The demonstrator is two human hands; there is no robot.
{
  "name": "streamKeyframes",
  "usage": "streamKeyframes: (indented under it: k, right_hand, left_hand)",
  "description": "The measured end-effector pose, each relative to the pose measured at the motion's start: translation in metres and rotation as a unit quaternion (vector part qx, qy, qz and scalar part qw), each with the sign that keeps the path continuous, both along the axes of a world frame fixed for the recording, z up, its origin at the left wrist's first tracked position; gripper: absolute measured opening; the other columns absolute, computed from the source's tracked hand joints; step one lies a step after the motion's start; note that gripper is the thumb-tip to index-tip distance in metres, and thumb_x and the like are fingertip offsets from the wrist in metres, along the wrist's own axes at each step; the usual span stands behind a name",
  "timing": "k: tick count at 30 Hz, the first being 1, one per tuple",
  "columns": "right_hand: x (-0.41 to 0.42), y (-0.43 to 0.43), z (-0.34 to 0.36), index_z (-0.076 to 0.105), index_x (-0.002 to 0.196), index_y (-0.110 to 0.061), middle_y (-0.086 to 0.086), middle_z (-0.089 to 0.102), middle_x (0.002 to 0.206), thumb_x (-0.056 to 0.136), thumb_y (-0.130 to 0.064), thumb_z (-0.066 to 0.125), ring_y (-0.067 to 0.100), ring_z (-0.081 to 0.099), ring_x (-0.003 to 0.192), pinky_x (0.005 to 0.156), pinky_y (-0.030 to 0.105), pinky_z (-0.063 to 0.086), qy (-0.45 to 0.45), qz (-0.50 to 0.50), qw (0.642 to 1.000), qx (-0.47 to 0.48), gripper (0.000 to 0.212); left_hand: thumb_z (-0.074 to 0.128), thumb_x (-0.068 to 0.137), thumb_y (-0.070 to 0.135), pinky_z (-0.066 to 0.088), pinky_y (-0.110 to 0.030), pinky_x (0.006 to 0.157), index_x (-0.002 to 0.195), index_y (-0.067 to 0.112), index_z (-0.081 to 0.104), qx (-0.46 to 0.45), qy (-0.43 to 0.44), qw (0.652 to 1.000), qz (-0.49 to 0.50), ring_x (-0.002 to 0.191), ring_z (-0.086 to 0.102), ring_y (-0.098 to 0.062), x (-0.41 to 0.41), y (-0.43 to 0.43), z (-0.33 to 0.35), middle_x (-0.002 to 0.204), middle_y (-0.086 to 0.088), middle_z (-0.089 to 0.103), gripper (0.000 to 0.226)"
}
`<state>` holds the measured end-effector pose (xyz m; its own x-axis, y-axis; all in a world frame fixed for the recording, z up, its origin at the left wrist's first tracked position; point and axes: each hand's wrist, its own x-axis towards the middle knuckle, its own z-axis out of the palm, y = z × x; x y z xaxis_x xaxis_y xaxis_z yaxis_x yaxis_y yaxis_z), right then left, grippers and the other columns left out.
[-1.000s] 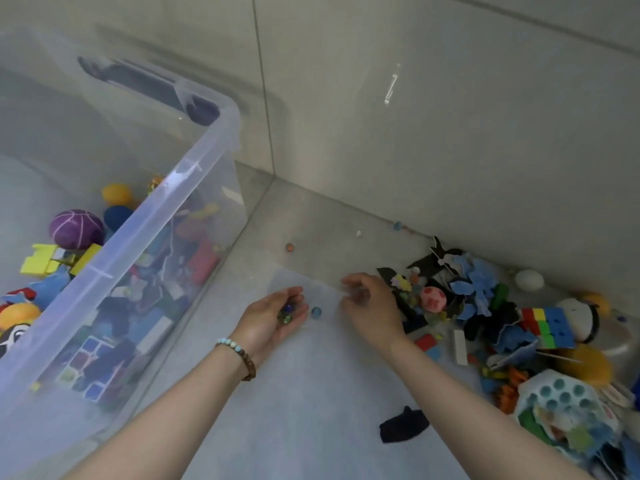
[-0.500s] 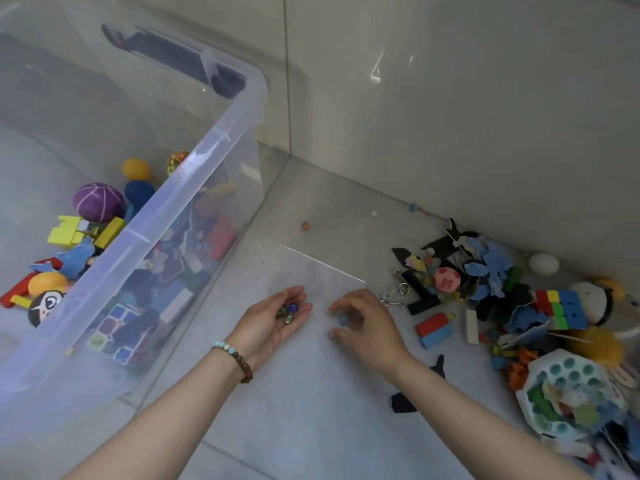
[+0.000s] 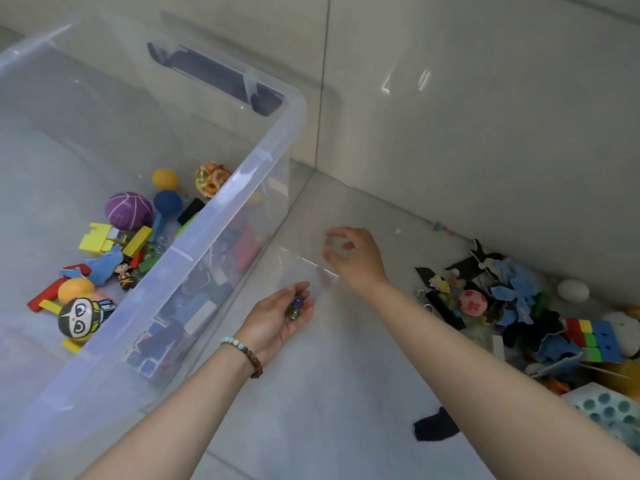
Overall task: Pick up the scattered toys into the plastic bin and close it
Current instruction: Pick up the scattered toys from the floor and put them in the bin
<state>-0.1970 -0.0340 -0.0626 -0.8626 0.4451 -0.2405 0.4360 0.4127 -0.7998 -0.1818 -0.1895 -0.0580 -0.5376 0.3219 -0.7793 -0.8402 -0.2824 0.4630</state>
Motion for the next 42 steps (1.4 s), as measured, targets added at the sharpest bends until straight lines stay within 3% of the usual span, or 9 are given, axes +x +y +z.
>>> streamKeyframes:
  k: [7,10,13,17,20,23,30,35,42]
  right_hand:
    - [-0.02,0.005,-0.02,0.068,0.095,-0.01,0.011,0.062,0.104,0.083,-0.01,0.062,0.023,0.06,0.091,0.08,0.024,0.042,-0.078,0.035,0.992,0.098,0.014]
    - [-0.01,0.003,0.0,0.068,0.092,-0.013,0.004,0.066,0.082,0.079,-0.009,0.07,0.01,0.059,0.062,0.059,0.02,0.046,-0.033,0.011,0.997,-0.069,0.013]
    - [0.004,0.014,0.017,0.068,0.098,-0.011,-0.004,0.064,0.085,0.08,-0.013,0.072,0.002,0.056,0.061,0.051,0.009,0.042,-0.035,0.095,0.982,-0.162,0.019]
    - [0.004,0.069,0.006,0.067,0.099,-0.017,0.001,0.058,0.101,0.08,-0.012,0.069,-0.001,0.054,0.079,0.072,0.011,0.042,0.046,-0.115,0.991,-0.043,0.02]
    - [0.002,0.093,-0.014,0.068,0.105,-0.009,0.016,0.058,0.115,0.078,-0.004,0.066,0.026,0.054,0.108,0.092,0.025,0.038,-0.026,-0.075,0.994,0.077,0.028]
    - [0.01,0.095,-0.025,0.071,0.095,-0.007,0.015,0.061,0.106,0.079,0.001,0.059,0.025,0.058,0.1,0.082,0.017,0.036,-0.044,-0.052,0.991,0.119,0.022]
    - [0.033,0.079,0.013,0.065,0.093,-0.02,-0.005,0.065,0.081,0.08,-0.011,0.071,0.004,0.059,0.066,0.056,0.015,0.048,-0.001,-0.016,0.981,-0.193,0.016]
    - [0.046,0.127,0.012,0.066,0.103,-0.017,0.002,0.062,0.111,0.081,-0.013,0.069,0.012,0.054,0.099,0.081,0.027,0.045,0.043,-0.197,0.976,-0.077,0.022]
    - [0.033,0.147,-0.015,0.063,0.116,-0.011,0.006,0.06,0.121,0.082,-0.008,0.066,0.017,0.055,0.109,0.088,0.019,0.038,-0.013,-0.156,0.987,0.045,0.034]
  left_hand:
    - [0.04,0.098,0.008,0.054,-0.033,0.086,0.106,-0.002,0.059,-0.006,0.005,1.0,0.018,0.089,0.062,-0.023,-0.023,0.003,-0.005,0.101,-0.014,0.061,0.023]
    - [0.038,0.1,0.02,0.058,-0.032,0.075,0.101,0.0,0.061,0.03,-0.027,0.999,0.013,0.091,0.062,-0.027,-0.025,0.011,-0.005,0.103,-0.016,0.062,0.031]
    - [0.034,0.101,0.026,0.058,-0.036,0.073,0.101,0.001,0.059,0.055,-0.048,0.997,0.001,0.09,0.061,-0.027,-0.027,0.029,-0.001,0.103,-0.016,0.061,0.036]
    - [0.037,0.1,0.02,0.053,-0.037,0.08,0.092,0.001,0.062,0.074,-0.064,0.995,0.013,0.083,0.058,-0.023,-0.028,0.053,0.003,0.093,-0.013,0.059,0.032]
    - [0.039,0.099,0.016,0.059,-0.031,0.068,0.091,0.0,0.062,0.077,-0.067,0.995,0.012,0.083,0.059,-0.023,-0.025,0.065,0.001,0.091,-0.013,0.058,0.03]
    - [0.039,0.099,0.018,0.058,-0.032,0.063,0.092,0.0,0.062,0.071,-0.073,0.995,-0.002,0.085,0.06,-0.025,-0.023,0.072,0.0,0.094,-0.013,0.059,0.031]
    - [0.037,0.1,0.024,0.056,-0.033,0.073,0.103,0.003,0.061,0.088,-0.068,0.992,-0.053,0.089,0.061,-0.026,-0.021,0.094,0.003,0.111,-0.016,0.059,0.032]
    - [0.041,0.099,0.017,0.057,-0.026,0.064,0.093,0.006,0.064,0.075,-0.047,0.995,-0.05,0.08,0.06,-0.019,-0.019,0.113,0.007,0.094,-0.009,0.057,0.026]
    - [0.042,0.098,0.015,0.057,-0.027,0.066,0.094,0.005,0.064,0.072,-0.045,0.995,-0.055,0.081,0.06,-0.02,-0.014,0.114,0.005,0.094,-0.009,0.057,0.024]
